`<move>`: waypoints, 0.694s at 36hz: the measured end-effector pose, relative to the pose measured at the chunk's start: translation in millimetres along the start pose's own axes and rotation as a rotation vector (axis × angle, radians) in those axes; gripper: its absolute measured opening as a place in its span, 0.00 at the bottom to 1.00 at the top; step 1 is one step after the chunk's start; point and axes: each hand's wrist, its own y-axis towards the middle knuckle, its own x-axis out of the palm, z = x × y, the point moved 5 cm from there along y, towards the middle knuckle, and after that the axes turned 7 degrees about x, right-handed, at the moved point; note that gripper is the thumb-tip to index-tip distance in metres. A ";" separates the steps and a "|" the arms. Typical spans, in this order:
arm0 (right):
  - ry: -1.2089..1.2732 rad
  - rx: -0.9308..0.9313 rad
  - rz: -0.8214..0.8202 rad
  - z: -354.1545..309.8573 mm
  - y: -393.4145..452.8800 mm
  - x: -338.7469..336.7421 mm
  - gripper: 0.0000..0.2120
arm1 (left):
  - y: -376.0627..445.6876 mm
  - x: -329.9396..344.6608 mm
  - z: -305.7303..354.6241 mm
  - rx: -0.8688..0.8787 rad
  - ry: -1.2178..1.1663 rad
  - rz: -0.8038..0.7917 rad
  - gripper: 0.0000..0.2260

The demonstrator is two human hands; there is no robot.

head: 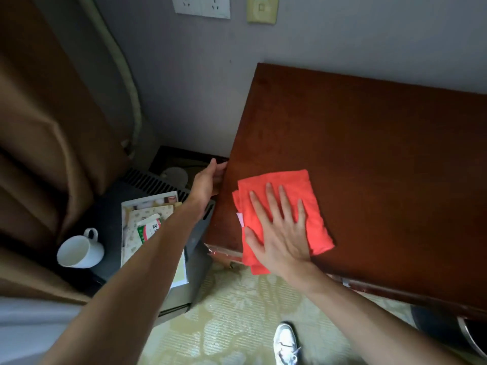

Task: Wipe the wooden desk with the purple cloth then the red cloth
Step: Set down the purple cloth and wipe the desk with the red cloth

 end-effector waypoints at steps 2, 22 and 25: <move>0.022 -0.014 0.005 -4.7 9.9 -1.5 0.37 | 4.2 -1.0 0.9 -0.001 -0.013 -0.004 0.22; 0.135 0.023 0.025 -15.5 201.2 2.8 0.35 | -5.6 -35.6 -32.3 -0.019 -0.086 0.097 0.24; 0.133 -0.059 0.029 -38.2 133.7 3.9 0.35 | -19.7 -35.7 -31.7 -0.024 -0.067 0.109 0.24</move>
